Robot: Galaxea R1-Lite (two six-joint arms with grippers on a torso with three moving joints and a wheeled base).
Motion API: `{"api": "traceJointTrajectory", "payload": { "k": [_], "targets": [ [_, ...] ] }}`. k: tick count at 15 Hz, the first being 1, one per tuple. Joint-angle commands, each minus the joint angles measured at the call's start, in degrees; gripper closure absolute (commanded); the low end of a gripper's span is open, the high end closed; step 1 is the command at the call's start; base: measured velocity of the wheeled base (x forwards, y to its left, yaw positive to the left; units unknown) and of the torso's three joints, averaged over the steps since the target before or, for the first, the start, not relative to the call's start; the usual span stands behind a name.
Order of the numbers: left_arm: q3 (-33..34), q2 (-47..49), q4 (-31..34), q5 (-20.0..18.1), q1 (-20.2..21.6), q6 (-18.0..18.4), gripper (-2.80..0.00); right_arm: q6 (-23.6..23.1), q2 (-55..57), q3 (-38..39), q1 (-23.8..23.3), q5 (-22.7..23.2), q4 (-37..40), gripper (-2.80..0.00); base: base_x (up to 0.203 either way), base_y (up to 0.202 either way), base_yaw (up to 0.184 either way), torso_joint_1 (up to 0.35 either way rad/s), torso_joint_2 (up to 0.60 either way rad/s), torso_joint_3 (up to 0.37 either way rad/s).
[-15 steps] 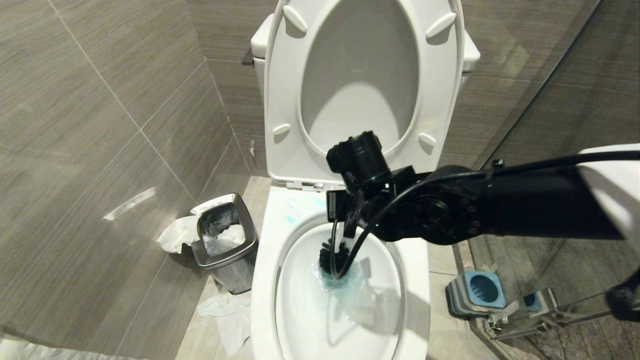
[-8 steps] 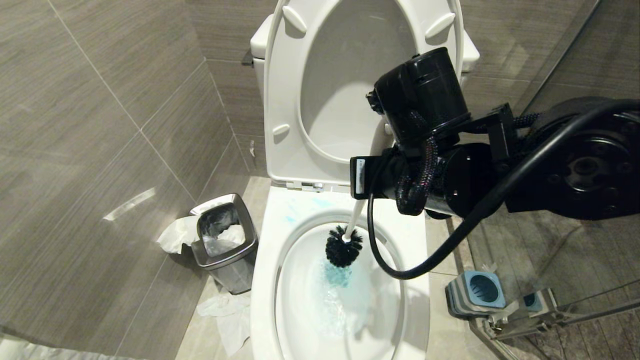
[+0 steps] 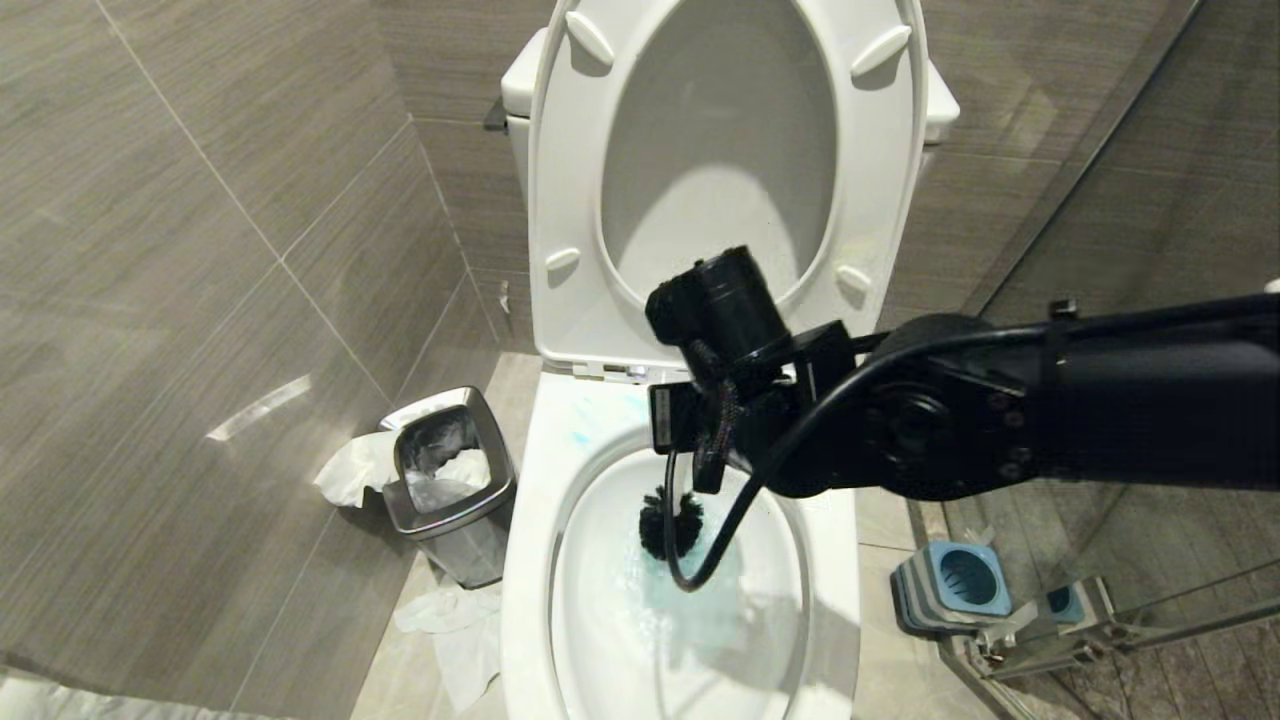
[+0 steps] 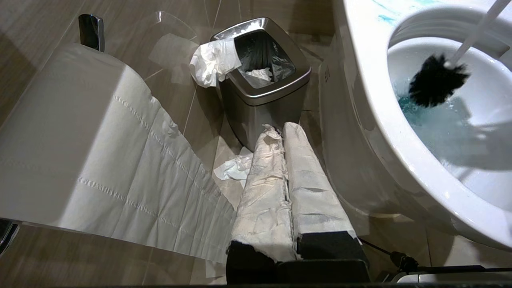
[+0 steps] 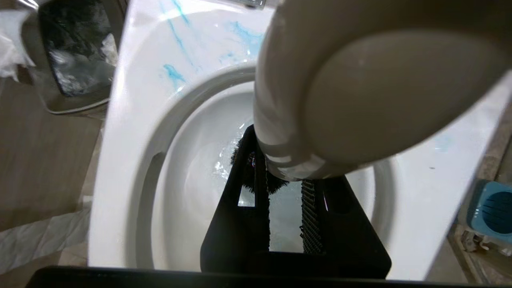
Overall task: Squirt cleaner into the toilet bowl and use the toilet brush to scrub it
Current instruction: Scrub the toilet bowl
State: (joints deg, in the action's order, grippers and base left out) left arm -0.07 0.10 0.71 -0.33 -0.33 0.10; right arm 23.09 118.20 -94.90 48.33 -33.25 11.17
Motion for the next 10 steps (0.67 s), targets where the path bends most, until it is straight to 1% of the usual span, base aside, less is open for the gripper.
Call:
{"api": "traceJointTrajectory", "payload": {
  "k": [1, 3, 6, 10],
  "targets": [
    [-0.01, -0.01, 0.0, -0.02, -0.02, -0.01, 0.0, 0.25, 7.52, -0.18, -1.2, -0.34, -0.67, 0.0, 0.0, 0.0, 0.0, 0.0, 0.0, 0.0],
    [-0.01, -0.01, 0.0, -0.02, -0.02, -0.01, 0.0, 0.08, 10.83, -0.33, -2.72, -0.56, -3.5, 0.0, 0.0, 0.0, 0.0, 0.0, 0.0, 0.0],
    [0.06, -0.01, 0.0, 0.0, -0.02, -0.01, 0.0, 0.29, 13.54, -0.18, -3.35, -2.24, -4.4, 0.0, 0.0, 0.0, 0.0, 0.0, 0.0, 0.0],
    [-0.01, -0.01, 0.0, -0.02, -0.02, -0.01, 0.0, -0.09, 10.69, 0.04, -2.15, -2.58, -4.16, 0.0, 0.0, 0.0, 0.0, 0.0, 0.0, 0.0]
  ]
}}
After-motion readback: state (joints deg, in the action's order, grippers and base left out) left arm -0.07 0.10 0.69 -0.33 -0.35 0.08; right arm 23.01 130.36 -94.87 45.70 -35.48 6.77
